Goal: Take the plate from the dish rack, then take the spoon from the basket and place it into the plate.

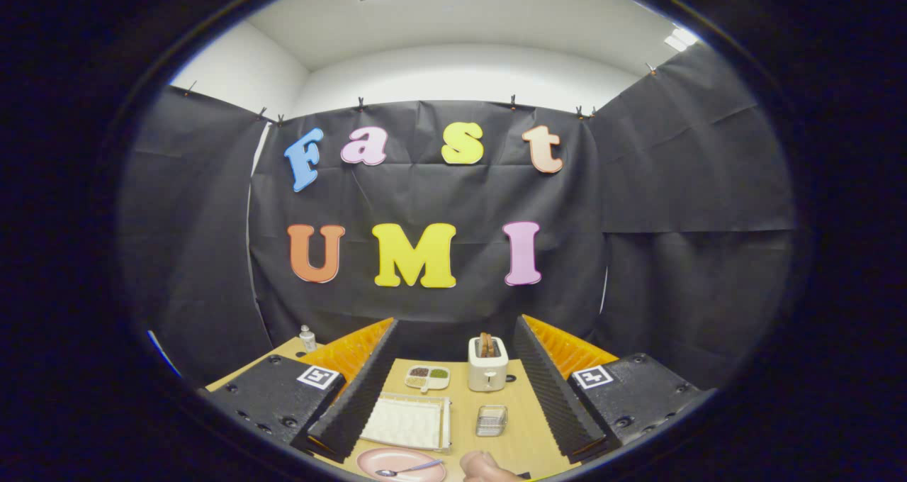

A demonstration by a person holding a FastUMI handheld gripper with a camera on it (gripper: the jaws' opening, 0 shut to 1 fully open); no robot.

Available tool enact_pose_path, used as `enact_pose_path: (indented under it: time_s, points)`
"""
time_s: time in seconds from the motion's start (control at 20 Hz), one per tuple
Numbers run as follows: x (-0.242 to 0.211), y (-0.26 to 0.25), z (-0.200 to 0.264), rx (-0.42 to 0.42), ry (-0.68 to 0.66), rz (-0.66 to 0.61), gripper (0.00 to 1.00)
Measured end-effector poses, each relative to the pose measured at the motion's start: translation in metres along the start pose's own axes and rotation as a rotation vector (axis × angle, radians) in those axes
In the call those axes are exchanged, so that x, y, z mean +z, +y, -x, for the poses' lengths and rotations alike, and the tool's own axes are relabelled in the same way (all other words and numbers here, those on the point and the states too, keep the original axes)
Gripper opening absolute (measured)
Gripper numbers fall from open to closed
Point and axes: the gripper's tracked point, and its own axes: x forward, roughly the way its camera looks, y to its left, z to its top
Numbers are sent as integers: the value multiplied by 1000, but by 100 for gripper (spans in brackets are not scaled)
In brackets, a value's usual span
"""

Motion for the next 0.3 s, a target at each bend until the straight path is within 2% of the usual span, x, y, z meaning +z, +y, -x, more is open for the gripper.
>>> enact_pose_path:
  time_s: [0.3]
  points:
    - [-2, -5, -2, -1, 6, 14, 100]
